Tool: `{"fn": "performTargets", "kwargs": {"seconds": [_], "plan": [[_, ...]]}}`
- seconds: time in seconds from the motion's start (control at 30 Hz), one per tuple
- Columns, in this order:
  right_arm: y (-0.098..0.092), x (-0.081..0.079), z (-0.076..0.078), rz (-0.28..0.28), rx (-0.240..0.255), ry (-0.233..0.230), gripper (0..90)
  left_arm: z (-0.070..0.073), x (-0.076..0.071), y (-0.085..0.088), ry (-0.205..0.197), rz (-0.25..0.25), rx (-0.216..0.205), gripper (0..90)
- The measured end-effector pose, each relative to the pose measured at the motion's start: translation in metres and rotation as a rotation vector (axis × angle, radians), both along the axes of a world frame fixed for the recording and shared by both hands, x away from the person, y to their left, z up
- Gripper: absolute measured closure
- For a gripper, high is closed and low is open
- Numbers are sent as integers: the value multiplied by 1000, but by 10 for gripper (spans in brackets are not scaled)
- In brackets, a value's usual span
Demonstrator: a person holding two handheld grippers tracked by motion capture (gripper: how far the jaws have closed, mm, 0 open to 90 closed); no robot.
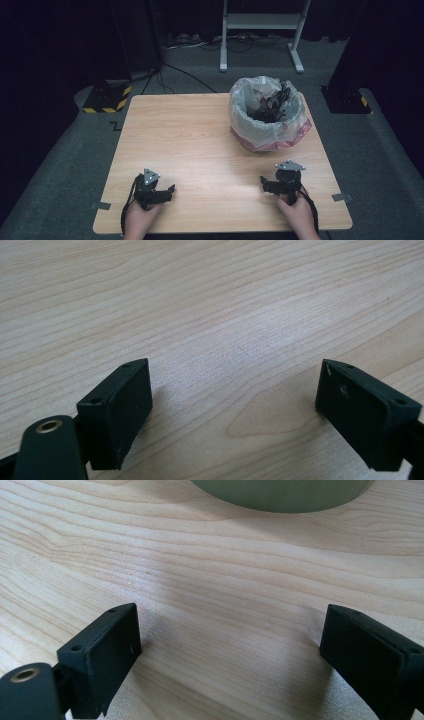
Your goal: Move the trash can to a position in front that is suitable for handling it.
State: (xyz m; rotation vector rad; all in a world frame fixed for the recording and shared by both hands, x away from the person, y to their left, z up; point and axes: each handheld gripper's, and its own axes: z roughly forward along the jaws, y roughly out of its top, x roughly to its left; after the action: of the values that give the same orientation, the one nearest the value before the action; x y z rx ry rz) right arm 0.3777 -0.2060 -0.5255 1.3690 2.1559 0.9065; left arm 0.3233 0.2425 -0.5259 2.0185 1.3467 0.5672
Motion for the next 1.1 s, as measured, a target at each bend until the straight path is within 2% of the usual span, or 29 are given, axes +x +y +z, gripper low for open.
{"fn": "performTargets", "kwargs": {"seconds": [0.07,0.17,0.47,0.67,0.87,1.1], "plan": [[2,-2,0,-23,3,5,91,0,0,0,1,0,0,148],[1,-3,0,-23,-1,-2,91,0,0,0,1,0,0,148],[-2,-6,0,-5,1,2,92,0,-1,0,1,-3,-2,148],[-4,-11,4,13,4,23,129,0,-1,0,-3,-6,-4,147],[-12,-17,10,22,42,-12,130,0,-2,1,0,-12,-2,149],[-21,-31,24,8,75,-130,134,0,-2,1,1,-14,-6,147]]}}
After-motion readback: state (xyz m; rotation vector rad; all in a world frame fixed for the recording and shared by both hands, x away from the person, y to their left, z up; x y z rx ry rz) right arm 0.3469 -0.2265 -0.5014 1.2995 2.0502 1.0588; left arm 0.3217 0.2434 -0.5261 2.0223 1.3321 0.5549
